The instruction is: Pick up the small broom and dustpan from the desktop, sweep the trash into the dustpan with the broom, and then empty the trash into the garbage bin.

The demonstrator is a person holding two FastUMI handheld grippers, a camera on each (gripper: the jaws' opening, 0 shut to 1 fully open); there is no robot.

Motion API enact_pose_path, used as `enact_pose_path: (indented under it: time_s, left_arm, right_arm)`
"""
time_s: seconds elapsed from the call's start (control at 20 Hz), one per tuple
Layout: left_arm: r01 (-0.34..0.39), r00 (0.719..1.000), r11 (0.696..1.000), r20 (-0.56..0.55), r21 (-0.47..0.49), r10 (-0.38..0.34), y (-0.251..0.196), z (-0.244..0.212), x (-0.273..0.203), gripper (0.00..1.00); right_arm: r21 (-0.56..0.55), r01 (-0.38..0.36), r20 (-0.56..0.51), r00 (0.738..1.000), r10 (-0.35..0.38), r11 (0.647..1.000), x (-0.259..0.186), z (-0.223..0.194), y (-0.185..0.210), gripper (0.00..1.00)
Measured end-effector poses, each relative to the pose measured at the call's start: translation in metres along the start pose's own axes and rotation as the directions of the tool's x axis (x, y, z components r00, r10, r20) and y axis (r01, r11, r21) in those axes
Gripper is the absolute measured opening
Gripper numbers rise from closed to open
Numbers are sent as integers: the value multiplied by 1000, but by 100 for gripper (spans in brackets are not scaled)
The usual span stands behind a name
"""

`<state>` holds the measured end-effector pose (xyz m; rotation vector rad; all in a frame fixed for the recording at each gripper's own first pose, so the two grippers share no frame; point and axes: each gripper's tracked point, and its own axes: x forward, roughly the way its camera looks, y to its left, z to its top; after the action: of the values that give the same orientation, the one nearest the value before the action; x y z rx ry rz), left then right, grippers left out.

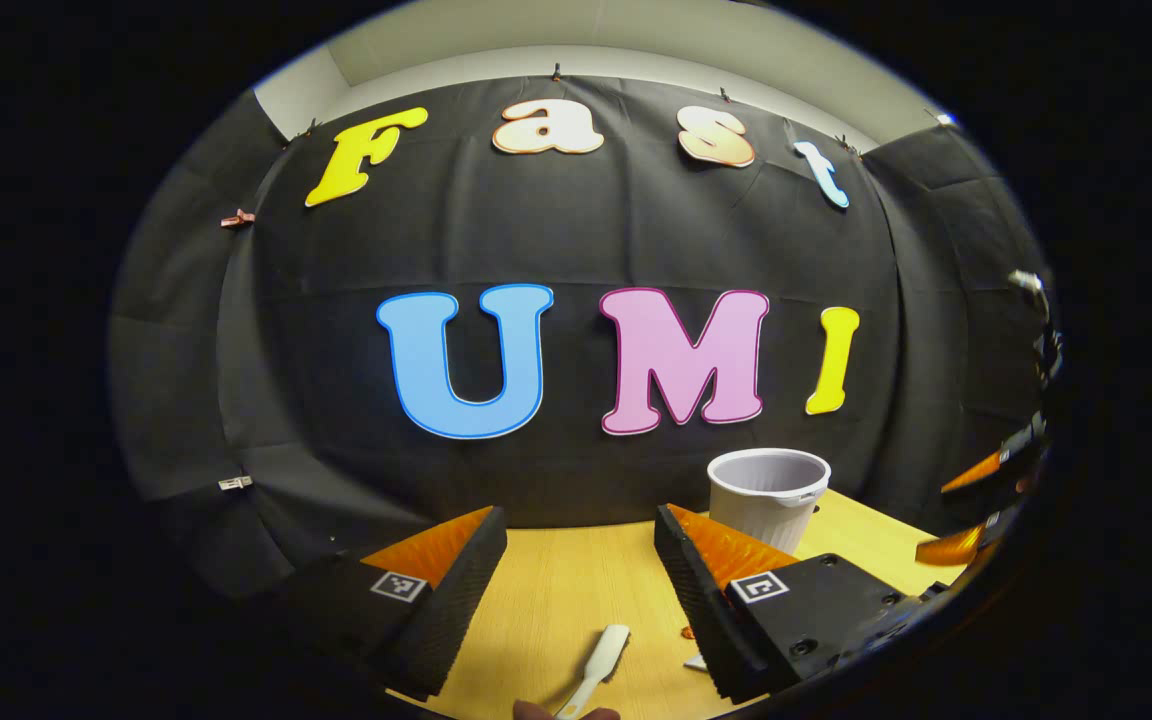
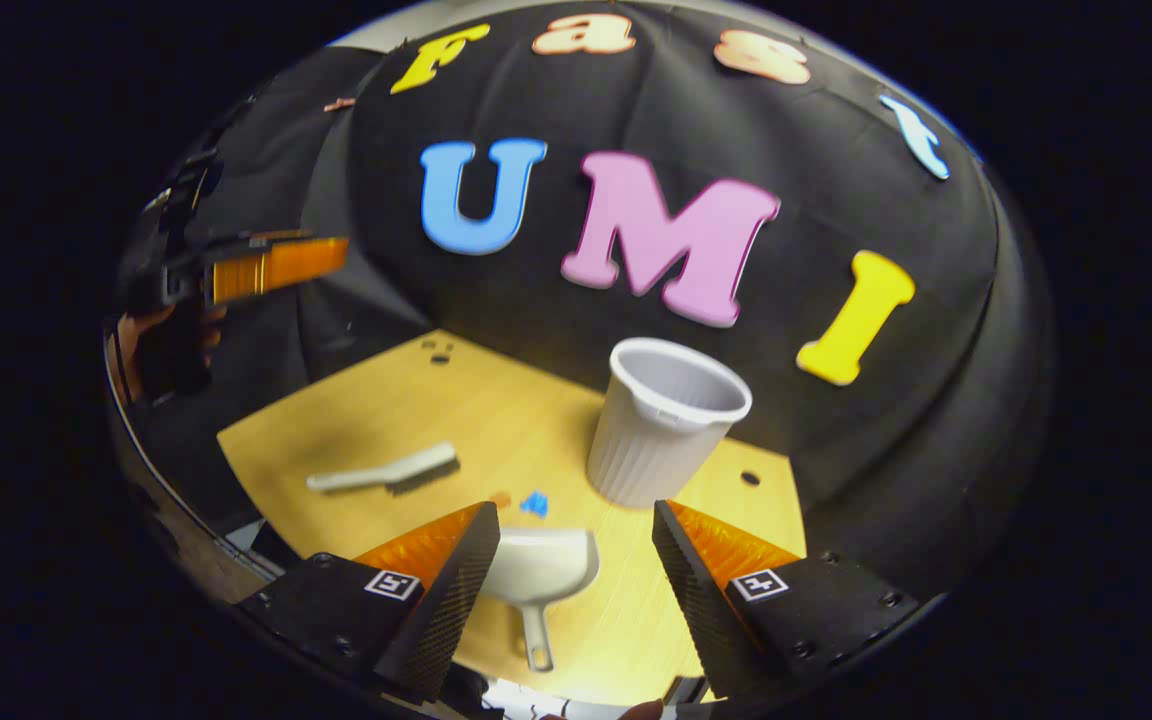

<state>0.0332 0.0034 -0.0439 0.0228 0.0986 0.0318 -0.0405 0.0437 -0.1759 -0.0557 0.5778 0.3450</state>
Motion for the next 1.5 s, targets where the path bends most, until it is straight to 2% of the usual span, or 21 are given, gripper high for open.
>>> enact_pose_path:
  time_s: [0.1,0.2,0.45,0.6,0.8,0.95,1.05,1.1,1.2,1.3,1.35,1.4,1.5]
  left_arm:
    - [-2,1000,1000,-11,12,2,1,-4,3,94]
    - [-2,1000,1000,-28,15,3,2,-11,4,94]
    - [-28,998,999,-62,26,29,16,-30,-9,94]
    - [-47,996,998,-77,45,50,22,-36,-10,94]
    - [-64,993,997,-93,52,68,27,-43,-11,94]
    - [-71,991,996,-105,57,77,26,-49,-10,94]
    - [-77,989,996,-122,50,83,26,-56,-10,93]
    - [-80,988,996,-131,45,86,27,-60,-9,93]
    - [-88,985,996,-148,36,92,27,-67,-8,93]
    - [-91,982,995,-164,31,95,27,-74,-6,93]
    - [-90,980,995,-174,33,94,27,-78,-4,93]
    - [-83,978,996,-187,34,88,26,-84,-3,93]
    - [-43,972,998,-229,34,49,20,-100,4,93]
  right_arm:
    - [8,-23,-122,992,23,1000,20,-48,7,96]
    - [30,-52,-239,969,58,998,34,-94,17,96]
    - [97,-88,-463,878,123,991,84,-188,37,94]
    - [104,-82,-533,836,126,991,108,-217,37,92]
    - [138,-82,-577,803,147,987,132,-234,48,90]
    - [148,-81,-590,792,154,986,145,-237,50,89]
    - [173,-99,-603,776,185,980,148,-240,55,87]
    - [184,-85,-590,788,179,979,155,-234,55,78]
    - [193,-79,-590,787,180,978,158,-235,53,55]
    - [180,-93,-584,791,183,979,159,-236,52,52]
    - [182,-88,-581,794,180,979,157,-234,52,44]
    - [180,-96,-583,791,185,979,156,-234,54,42]
    - [147,-117,-560,809,180,982,157,-231,51,38]
